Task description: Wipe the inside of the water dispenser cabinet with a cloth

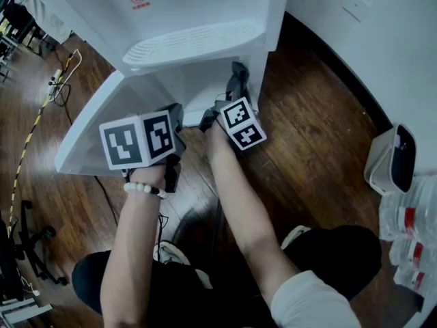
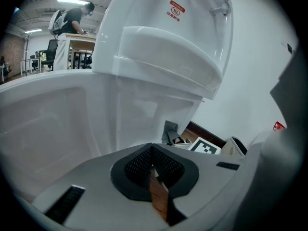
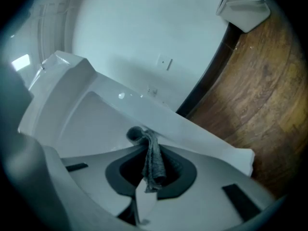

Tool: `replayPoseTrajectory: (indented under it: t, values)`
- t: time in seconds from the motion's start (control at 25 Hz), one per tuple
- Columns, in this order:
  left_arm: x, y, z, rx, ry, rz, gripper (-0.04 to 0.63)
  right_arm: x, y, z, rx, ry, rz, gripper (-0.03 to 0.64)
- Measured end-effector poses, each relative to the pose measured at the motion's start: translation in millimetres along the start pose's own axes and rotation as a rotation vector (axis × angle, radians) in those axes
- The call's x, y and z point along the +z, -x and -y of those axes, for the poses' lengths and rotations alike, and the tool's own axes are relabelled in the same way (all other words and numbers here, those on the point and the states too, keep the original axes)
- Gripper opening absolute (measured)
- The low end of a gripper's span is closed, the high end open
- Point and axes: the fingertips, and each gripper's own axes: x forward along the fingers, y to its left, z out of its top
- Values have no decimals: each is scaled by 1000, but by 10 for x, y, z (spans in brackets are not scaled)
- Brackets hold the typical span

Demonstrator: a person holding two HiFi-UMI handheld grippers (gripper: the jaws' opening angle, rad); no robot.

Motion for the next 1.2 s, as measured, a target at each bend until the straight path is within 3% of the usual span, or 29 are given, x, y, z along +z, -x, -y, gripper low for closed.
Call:
replayPoseTrajectory:
  t: [0.28,0.64,0.72,0.88,1.04,1.2]
  values:
    - [-22,-67,-20,1,4,-12,-3,-368,-47,626,-142,-8,-87,44]
    - [-63,-156,-85,10,10,-29,-3,-552,-100,1017,-234,-26,-143,44]
    - [-70,-183,-89,9,11,-33,-3,-637,-141,903,-195,72,-196,44]
    - [-82,-211,-108,10,12,-39,-3,-821,-311,537,-88,387,-301,44]
    - [-105,-197,-191,18,15,-42,-3,-955,-504,572,-105,458,-410,44]
    - [-125,-177,-277,26,28,-42,-3,-1080,-702,466,-92,642,-487,48]
